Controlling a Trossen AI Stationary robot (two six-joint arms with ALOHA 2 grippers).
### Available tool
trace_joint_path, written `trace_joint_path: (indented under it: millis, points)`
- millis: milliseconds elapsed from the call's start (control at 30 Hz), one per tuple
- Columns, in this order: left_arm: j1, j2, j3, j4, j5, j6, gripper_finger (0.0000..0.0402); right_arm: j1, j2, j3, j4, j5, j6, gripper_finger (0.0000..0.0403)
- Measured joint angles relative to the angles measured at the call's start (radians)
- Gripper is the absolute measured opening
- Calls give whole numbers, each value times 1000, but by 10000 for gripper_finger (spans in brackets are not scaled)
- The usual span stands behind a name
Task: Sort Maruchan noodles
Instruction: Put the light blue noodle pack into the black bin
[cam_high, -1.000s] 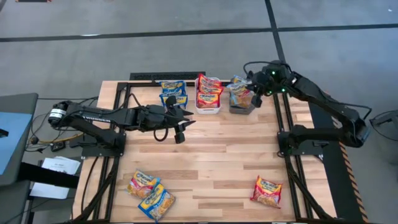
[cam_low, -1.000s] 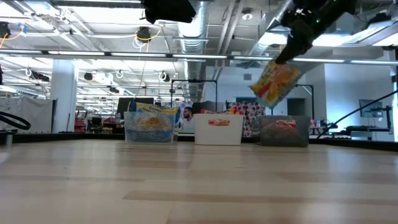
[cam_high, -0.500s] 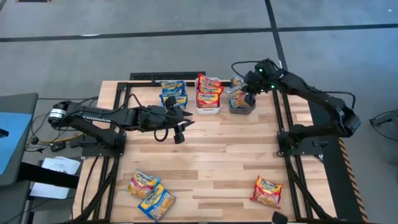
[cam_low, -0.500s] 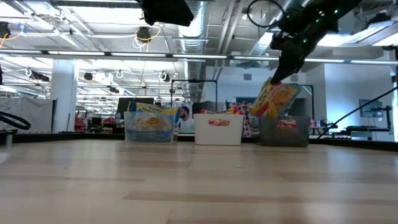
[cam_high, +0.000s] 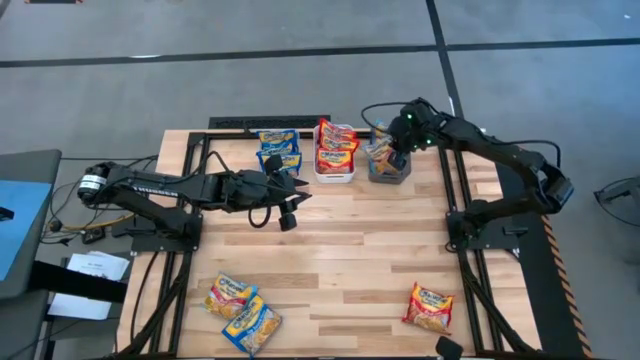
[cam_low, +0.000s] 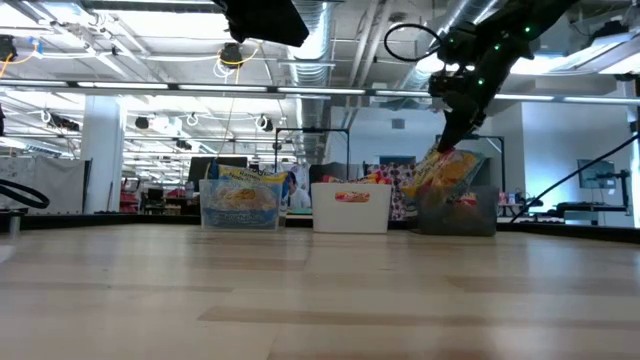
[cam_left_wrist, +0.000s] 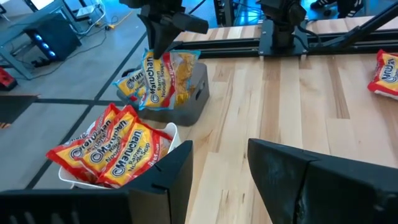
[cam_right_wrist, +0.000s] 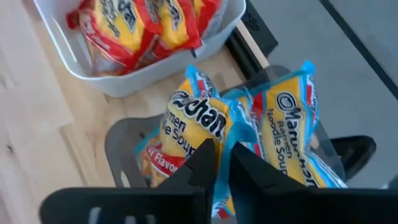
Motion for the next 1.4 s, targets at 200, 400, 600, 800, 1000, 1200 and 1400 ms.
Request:
trace_joint_path:
  millis: [200,400,600,800,1000,1200,1400]
  points:
    - [0,0,0,0,0,0,144,23,-1,0,-52,66,0,115]
    - [0,0,0,0,0,0,144,30,-16,0,-106,123,2,162]
    - [0,0,0,1,0,-1,144,30,-40,12,-183,129,62,188]
    - [0,0,0,1,0,-3,144,42,-44,91,-339,128,211,190]
    - [0,0,0,1,0,-3,144,85,-40,113,-460,119,371,182]
    - [0,0,0,2,6,-5,144,127,13,89,-454,102,392,180]
    - [0,0,0,2,7,-8,144,135,103,87,-424,97,391,179]
